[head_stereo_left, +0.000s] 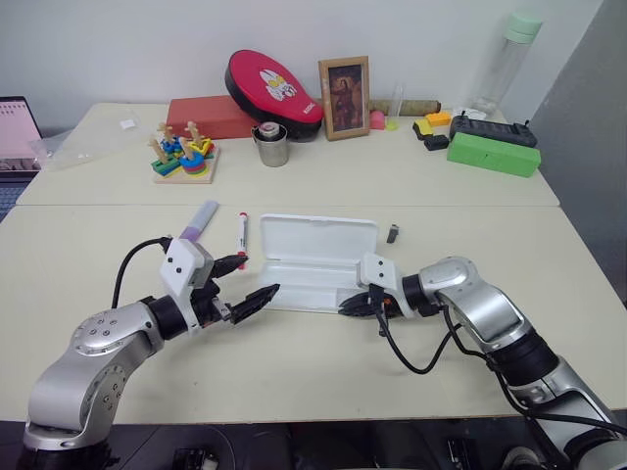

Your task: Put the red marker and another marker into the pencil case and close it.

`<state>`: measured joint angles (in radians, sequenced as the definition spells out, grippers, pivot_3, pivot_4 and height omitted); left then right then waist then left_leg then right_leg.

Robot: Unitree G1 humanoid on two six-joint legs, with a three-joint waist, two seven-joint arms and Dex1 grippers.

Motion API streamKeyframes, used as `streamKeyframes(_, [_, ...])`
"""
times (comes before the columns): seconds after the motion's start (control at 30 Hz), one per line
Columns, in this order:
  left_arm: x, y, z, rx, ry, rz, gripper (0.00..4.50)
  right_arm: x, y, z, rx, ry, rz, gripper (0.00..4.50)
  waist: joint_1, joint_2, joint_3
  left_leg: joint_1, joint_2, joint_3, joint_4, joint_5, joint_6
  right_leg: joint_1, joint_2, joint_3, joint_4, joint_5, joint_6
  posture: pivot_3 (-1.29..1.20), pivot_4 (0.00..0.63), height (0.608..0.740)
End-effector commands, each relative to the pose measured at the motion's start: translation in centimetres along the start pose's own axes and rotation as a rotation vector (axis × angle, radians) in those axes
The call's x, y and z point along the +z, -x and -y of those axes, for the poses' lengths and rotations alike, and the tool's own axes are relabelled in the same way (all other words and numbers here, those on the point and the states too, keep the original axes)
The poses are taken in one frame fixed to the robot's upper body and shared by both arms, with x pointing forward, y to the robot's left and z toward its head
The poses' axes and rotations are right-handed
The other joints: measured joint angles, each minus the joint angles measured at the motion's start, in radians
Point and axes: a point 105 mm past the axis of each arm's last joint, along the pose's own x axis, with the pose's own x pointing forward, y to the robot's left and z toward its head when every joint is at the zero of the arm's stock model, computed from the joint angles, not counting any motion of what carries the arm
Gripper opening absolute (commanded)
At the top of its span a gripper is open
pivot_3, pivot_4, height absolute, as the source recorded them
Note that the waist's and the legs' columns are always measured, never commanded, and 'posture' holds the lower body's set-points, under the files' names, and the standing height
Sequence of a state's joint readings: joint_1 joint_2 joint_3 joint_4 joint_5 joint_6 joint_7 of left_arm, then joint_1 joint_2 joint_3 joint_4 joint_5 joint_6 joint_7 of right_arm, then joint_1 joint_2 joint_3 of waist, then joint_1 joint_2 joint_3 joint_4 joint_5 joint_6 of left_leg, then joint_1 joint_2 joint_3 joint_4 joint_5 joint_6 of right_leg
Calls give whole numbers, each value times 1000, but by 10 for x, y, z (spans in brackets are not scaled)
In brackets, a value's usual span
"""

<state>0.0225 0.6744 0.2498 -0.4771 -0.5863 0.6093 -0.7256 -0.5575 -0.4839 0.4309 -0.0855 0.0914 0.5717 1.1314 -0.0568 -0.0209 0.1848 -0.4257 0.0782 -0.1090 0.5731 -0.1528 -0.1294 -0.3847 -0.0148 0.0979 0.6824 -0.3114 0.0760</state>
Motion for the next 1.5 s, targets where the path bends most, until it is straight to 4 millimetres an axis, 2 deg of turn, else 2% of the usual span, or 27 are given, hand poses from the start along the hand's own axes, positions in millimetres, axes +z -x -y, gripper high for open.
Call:
streamKeyframes(0.03, [2, 10, -16, 98, 14, 9, 4500, 7, 3, -1, -15, 54, 25, 44, 0, 0, 0, 0, 0, 0, 0, 0, 0, 0, 0, 0, 0, 0, 0, 0, 150, 740])
streamKeyframes(0.2, [-1, 13, -45, 266, 47, 12, 4500, 25, 16, -2, -4, 18, 111, 1060, 0, 0, 0, 0, 0, 0, 0, 0, 0, 0, 0, 0, 0, 0, 0, 0, 150, 740])
streamKeyframes(0.37, [-7, 6, -64, 372, 45, -16, 4500, 30, 22, 0, -16, -2, 144, 2267, 1, 0, 0, 0, 0, 0, 0, 0, 0, 0, 0, 0, 0, 0, 0, 0, 150, 740])
streamKeyframes(0.5, [-10, -4, -82, 445, 76, -35, 4500, 52, 35, 6, -35, -17, 248, 3310, 2, 0, 0, 0, 0, 0, 0, 0, 0, 1, 0, 0, 0, 1, 0, 0, 150, 740])
streamKeyframes(0.67, [-10, -23, -83, 391, 97, -48, 4500, 72, 46, 20, -115, 8, 321, 4341, 1, 0, 0, 0, 0, 0, 0, 0, 0, 1, 0, 0, 0, 2, -2, 0, 150, 740])
streamKeyframes(0.83, [-15, -42, -84, 343, 84, -102, 4500, 88, 52, 24, -159, 24, 376, 4423, 1, 0, 0, 0, 0, 0, 0, 0, 0, 1, 0, 0, 0, 2, -2, 0, 150, 740])
streamKeyframes(0.97, [-25, -47, -92, 368, 93, -163, 4500, 96, 57, 24, -176, 28, 409, 4423, 1, 0, 0, 0, 0, -1, 0, 0, 0, 1, 0, 0, 0, 2, -2, 0, 150, 740])
streamKeyframes(1.07, [-32, -51, -91, 353, 103, -209, 4500, 103, 64, 29, -216, 27, 448, 4423, 1, 0, 0, 0, 0, -1, 0, 0, 0, 1, 0, -1, 0, 2, -2, 0, 150, 740])
streamKeyframes(1.1, [-34, -52, -91, 349, 100, -217, 4110, 104, 67, 32, -235, 26, 458, 4500, 1, 0, 0, 0, 0, -1, 0, 0, 0, 1, 0, -1, 0, 2, -2, 0, 150, 740])
streamKeyframes(1.27, [-32, -56, -90, 335, 90, -214, 3162, 111, 78, 41, -285, 24, 493, 4500, 1, 0, 0, 0, 0, -1, 0, 0, 0, 1, 0, -1, 0, 2, -2, 0, 150, 740])
streamKeyframes(1.47, [-36, -59, -89, 338, 89, -225, 2085, 113, 84, 42, -303, 28, 499, 4500, 2, 0, 0, 0, 0, -1, 0, 0, 0, 1, 0, -1, 0, 2, -2, 0, 150, 740])
streamKeyframes(1.5, [-36, -59, -89, 339, 90, -225, 1776, 113, 85, 42, -307, 29, 499, 4500, 2, 0, 0, 0, 0, -1, 0, 0, 0, 1, 0, -1, 0, 2, -2, 0, 150, 740])
